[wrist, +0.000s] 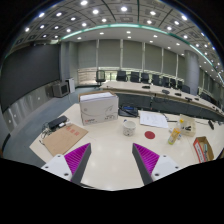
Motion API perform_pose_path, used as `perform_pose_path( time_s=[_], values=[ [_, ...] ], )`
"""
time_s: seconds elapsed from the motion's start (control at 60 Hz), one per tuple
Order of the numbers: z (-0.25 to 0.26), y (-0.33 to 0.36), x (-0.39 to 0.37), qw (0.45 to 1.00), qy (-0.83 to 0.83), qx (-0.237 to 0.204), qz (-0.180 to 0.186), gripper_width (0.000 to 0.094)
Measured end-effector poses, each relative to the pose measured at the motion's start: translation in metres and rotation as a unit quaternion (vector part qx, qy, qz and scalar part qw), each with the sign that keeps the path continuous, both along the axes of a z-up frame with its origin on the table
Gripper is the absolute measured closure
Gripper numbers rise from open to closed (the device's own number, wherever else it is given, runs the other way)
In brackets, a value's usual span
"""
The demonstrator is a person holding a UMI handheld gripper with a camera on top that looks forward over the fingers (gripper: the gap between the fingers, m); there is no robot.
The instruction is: Pour water
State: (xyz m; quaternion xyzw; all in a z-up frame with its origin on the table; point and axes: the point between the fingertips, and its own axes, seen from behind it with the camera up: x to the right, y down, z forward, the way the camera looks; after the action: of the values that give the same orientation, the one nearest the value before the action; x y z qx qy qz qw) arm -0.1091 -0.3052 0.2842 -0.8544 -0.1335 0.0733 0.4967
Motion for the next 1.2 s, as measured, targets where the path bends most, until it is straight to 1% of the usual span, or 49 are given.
perform_pose_path(
  time_s=[0.133,0.2,0.283,0.433,0.533,0.65,0.767,0.85,0.967,1.033,1.083,1.15,1.2],
  values=[
    [-0.007,0.015,0.035,0.999,-0.001,-0.001,-0.041,0.0079],
    [-0.022,0.033,0.064,0.998,0.001,-0.008,-0.065,0.0078],
    [-0.038,0.052,0.102,0.996,0.006,-0.014,-0.089,0.0078],
    [-0.075,0.096,0.19,0.992,-0.009,-0.011,-0.127,0.008],
    [-0.104,0.139,0.248,0.989,-0.023,-0.004,-0.144,0.0078],
    [-0.135,0.201,0.308,0.987,-0.032,0.015,-0.154,0.0081],
    [-0.161,0.266,0.35,0.986,-0.017,0.03,-0.161,0.0075],
    [-0.18,0.309,0.371,0.985,-0.006,0.036,-0.167,0.0091],
    [-0.206,0.357,0.376,0.987,-0.003,0.04,-0.157,0.0129],
    [-0.215,0.378,0.376,0.987,-0.004,0.047,-0.154,0.0175],
    [-0.219,0.389,0.375,0.987,-0.002,0.054,-0.154,0.0245],
    [-0.22,0.397,0.379,0.985,0.004,0.065,-0.162,0.0399],
    [-0.22,0.401,0.378,0.984,0.008,0.072,-0.165,0.042]
  ],
)
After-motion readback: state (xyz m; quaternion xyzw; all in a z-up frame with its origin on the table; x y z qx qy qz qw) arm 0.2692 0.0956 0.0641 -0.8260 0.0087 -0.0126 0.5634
